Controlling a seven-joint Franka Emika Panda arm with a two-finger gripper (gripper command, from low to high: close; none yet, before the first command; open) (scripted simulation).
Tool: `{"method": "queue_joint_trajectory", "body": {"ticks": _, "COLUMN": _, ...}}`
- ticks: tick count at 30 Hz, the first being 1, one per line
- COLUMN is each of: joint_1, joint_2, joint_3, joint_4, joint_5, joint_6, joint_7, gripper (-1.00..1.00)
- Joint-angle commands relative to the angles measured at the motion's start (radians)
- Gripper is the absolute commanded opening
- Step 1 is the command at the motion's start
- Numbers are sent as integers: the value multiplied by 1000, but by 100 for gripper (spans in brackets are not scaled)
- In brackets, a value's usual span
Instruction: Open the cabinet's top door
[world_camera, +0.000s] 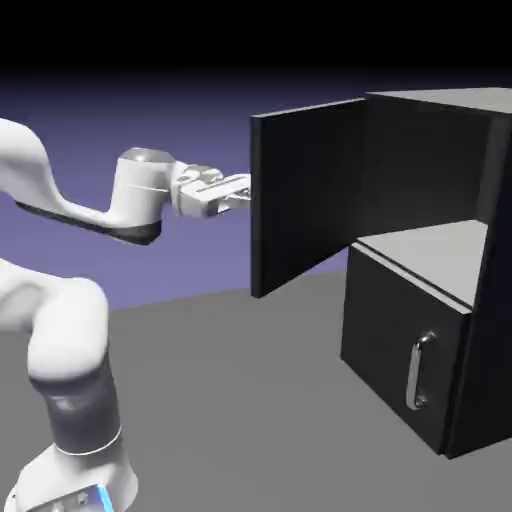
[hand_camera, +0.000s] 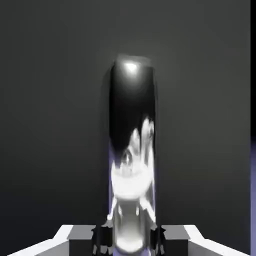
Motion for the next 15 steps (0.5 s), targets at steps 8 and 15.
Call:
{"method": "queue_joint_trajectory", "body": {"ticks": 8, "joint_1": -225, "joint_2": 98, "joint_3": 290, "joint_4": 269, "joint_5": 175, "joint_6": -315, "joint_7": -4, "gripper": -100}}
{"method": "queue_joint_trajectory", "body": {"ticks": 15, "joint_1": -479, "joint_2": 96, "joint_3": 513, "joint_4": 503, "joint_5": 281, "joint_6": -512, "joint_7": -30, "gripper": -100}}
